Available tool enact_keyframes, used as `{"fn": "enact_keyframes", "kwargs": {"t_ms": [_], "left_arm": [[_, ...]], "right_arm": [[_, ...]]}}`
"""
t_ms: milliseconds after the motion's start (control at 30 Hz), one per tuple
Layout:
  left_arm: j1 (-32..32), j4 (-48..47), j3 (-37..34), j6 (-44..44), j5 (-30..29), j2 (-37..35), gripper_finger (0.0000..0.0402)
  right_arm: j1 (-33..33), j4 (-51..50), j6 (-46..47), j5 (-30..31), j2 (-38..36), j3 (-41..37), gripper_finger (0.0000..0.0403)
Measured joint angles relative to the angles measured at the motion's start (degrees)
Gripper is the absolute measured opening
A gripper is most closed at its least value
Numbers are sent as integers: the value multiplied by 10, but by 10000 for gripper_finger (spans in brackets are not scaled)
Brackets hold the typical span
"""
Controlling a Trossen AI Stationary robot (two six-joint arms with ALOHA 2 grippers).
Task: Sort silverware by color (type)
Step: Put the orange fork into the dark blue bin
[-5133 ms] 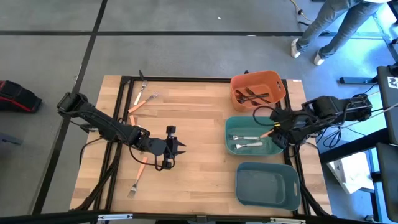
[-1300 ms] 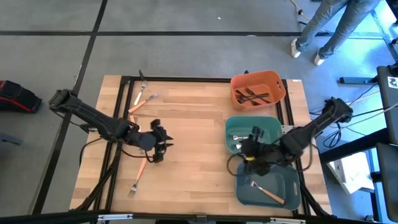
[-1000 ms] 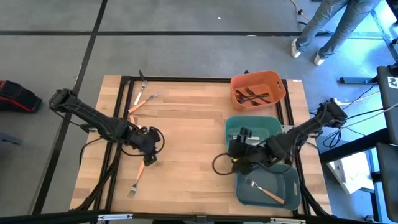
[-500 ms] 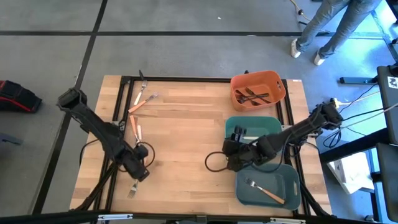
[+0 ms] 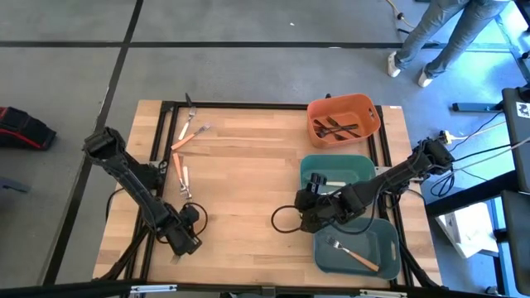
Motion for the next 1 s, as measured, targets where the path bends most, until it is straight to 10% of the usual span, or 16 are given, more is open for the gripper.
{"fn": "enact_keyframes", "kwargs": {"t_ms": [1000], "left_arm": [[-20, -43, 44, -53, 0, 26, 110]], "right_arm": [[-1, 24, -2, -32, 3, 0, 227]]}}
